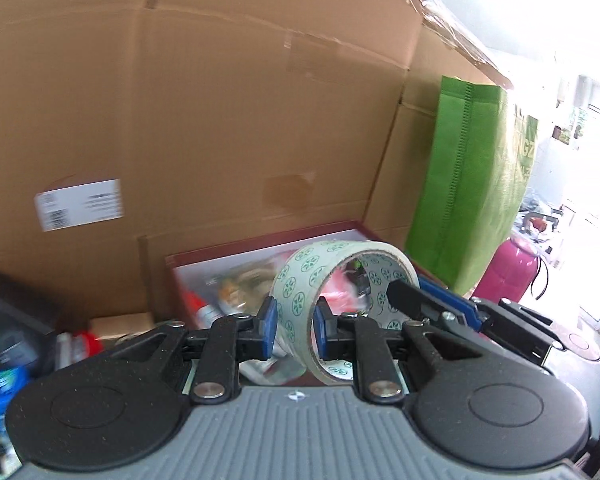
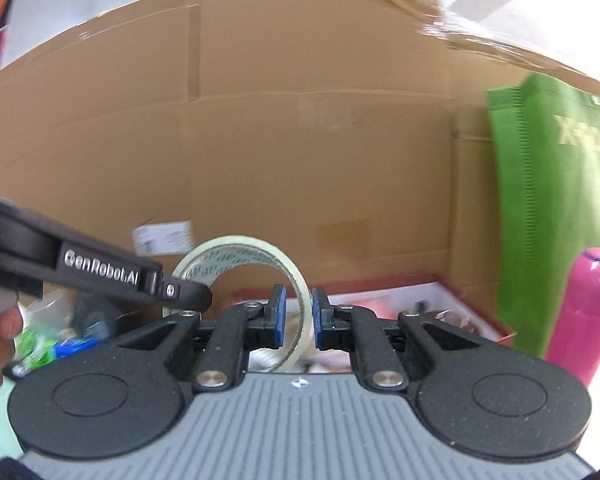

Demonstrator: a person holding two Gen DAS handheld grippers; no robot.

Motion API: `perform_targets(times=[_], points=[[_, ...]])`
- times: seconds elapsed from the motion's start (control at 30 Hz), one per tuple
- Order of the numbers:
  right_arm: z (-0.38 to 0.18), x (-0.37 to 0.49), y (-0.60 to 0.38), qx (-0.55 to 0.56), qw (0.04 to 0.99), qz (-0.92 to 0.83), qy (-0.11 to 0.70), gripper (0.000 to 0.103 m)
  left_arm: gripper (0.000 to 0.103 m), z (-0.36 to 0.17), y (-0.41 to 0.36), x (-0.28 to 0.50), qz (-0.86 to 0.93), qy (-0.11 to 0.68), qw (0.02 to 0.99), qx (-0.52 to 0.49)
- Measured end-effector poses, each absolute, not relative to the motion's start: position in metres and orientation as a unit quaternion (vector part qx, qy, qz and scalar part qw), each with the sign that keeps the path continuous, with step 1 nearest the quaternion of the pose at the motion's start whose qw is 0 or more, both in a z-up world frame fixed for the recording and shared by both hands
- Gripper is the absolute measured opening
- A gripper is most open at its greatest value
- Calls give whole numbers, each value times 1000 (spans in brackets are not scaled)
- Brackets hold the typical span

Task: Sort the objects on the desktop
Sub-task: 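Carry the tape roll into the maroon box and open both tools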

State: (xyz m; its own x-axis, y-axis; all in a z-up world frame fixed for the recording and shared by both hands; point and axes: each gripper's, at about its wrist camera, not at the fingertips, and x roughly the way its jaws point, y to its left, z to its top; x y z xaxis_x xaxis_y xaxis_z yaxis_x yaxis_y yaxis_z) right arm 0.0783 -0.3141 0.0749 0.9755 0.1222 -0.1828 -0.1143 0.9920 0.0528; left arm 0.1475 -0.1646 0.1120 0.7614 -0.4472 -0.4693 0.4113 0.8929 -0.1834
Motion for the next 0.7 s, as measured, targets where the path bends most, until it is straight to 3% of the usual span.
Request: perform_targets(times=[0.6,0.67,0.7], points=[[89,202,-402,-24,995,-16,92,13,17,84,-267,274,-250,277,926,-47],[76,220,-410,-24,993,-27,110,14,24,76,-265,281,-254,280,924,-54],[69,228,-413,-23,991,-29,126,14,39,73,-260,279,-257,274,925,-61]])
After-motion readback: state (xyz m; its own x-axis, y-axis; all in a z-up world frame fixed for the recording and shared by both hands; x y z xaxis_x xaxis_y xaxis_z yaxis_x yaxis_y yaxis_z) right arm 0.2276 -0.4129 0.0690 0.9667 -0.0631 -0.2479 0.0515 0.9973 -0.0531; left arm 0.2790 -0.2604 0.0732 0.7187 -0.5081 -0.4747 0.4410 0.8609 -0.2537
